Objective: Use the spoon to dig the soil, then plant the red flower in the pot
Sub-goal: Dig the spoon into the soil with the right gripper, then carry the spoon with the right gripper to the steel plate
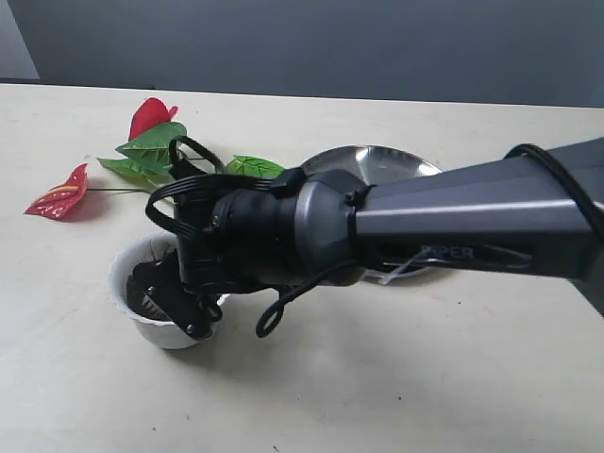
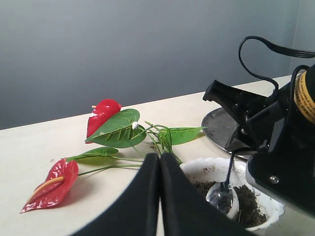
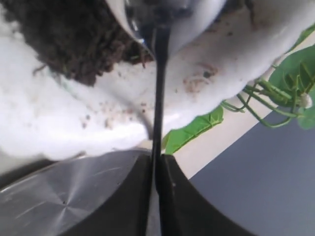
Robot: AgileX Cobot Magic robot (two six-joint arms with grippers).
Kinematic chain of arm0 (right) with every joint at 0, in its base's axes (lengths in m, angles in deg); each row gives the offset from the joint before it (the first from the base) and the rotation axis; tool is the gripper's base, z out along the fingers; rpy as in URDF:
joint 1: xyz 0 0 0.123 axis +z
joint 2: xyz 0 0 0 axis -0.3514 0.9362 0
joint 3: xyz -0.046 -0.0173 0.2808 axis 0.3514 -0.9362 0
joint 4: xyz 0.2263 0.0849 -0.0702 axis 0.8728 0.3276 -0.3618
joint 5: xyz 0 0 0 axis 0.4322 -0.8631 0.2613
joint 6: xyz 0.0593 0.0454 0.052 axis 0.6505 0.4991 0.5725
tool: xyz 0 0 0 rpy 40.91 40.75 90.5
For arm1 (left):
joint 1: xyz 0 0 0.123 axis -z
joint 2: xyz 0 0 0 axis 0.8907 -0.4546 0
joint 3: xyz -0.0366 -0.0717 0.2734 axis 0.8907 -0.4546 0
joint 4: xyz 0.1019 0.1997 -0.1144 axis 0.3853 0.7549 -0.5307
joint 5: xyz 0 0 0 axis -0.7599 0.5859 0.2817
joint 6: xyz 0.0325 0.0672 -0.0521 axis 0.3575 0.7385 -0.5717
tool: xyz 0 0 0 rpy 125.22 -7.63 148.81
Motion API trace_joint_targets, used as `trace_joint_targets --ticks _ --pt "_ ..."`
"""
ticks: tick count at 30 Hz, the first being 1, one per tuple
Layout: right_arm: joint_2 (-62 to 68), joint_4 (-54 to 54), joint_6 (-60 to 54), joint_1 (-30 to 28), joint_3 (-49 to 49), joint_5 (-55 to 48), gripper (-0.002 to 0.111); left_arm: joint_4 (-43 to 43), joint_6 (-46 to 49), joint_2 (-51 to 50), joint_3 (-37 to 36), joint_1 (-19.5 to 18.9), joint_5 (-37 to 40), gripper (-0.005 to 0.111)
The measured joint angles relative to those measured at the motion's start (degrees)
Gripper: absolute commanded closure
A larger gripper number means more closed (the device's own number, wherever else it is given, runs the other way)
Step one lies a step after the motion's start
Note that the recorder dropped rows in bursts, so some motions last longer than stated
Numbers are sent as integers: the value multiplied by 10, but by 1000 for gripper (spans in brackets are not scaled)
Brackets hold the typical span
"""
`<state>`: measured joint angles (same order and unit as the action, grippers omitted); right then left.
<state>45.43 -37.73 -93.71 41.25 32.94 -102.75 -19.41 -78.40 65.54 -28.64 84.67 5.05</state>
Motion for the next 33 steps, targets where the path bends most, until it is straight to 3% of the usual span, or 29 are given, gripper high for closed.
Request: trace_joint_targets --ticks 10,14,18,23,28,33 --pt "-33 2 41 7 0 -21 109 0 0 0 0 0 0 106" --pt "-45 9 184 -7 0 -20 109 0 0 0 0 0 0 106" --pt "-47 28 313 -76 0 -20 109 0 0 0 0 0 0 106" --pt "-47 99 339 -182 0 0 109 0 0 0 0 0 0 106" --pt "-33 207 266 -269 0 26 109 0 0 0 0 0 0 106" --pt "-6 300 164 -316 0 8 109 0 0 0 0 0 0 106"
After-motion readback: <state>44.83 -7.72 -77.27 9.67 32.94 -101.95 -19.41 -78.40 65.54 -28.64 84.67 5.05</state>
